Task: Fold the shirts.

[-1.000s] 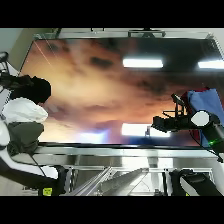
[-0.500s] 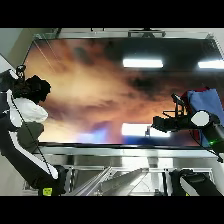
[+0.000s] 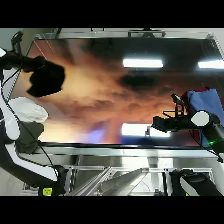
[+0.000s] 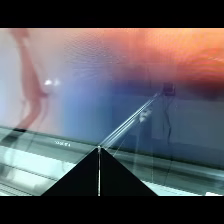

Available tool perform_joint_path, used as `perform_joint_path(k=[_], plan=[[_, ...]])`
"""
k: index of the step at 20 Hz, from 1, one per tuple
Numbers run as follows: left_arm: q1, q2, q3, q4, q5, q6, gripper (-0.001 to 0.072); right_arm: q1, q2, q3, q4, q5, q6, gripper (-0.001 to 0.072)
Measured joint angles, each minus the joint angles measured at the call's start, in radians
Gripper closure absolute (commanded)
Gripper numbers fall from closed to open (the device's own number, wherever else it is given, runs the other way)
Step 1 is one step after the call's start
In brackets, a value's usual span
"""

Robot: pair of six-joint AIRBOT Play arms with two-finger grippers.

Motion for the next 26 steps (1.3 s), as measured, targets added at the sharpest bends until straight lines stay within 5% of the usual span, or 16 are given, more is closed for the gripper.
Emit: perform_joint_path(k=[9, 12, 14, 15, 16, 20, 22, 26], plan=[[-0.496, 0.207, -0.366, -0.171, 0.027, 0.018, 0.0681, 0.0, 0.0, 0.0, 0.0, 0.0, 0.0, 0.0686], [-0.594, 0.216, -0.424, -0.182, 0.06, 0.018, -0.0006, 0.0, 0.0, 0.0, 0.0, 0.0, -0.021, 0.0685], [-0.615, 0.218, -0.42, -0.182, 0.05, 0.018, -0.0007, -0.003, 0.0, 0.007, 0.0, 0.002, -0.072, 0.0631], [-0.612, 0.219, -0.407, -0.171, 0.037, 0.017, -0.0007, -0.012, 0.0, 0.018, -0.001, 0.001, -0.1, 0.0437], [-0.603, 0.22, -0.393, -0.16, 0.017, 0.006, -0.0007, -0.025, -0.005, 0.035, -0.003, -0.004, -0.128, 0.0348], [-0.541, 0.22, -0.418, -0.122, -0.072, -0.038, -0.0006, -0.106, -0.129, 0.197, -0.002, -0.021, -0.246, 0.0334], [-0.533, 0.221, -0.497, -0.119, -0.097, -0.051, -0.0006, -0.127, -0.254, 0.317, 0.01, -0.026, -0.309, 0.0179], [-0.583, 0.221, -0.72, -0.112, -0.046, -0.048, -0.0005, -0.144, -0.555, 0.553, 0.103, -0.025, -0.399, 0.0246]])
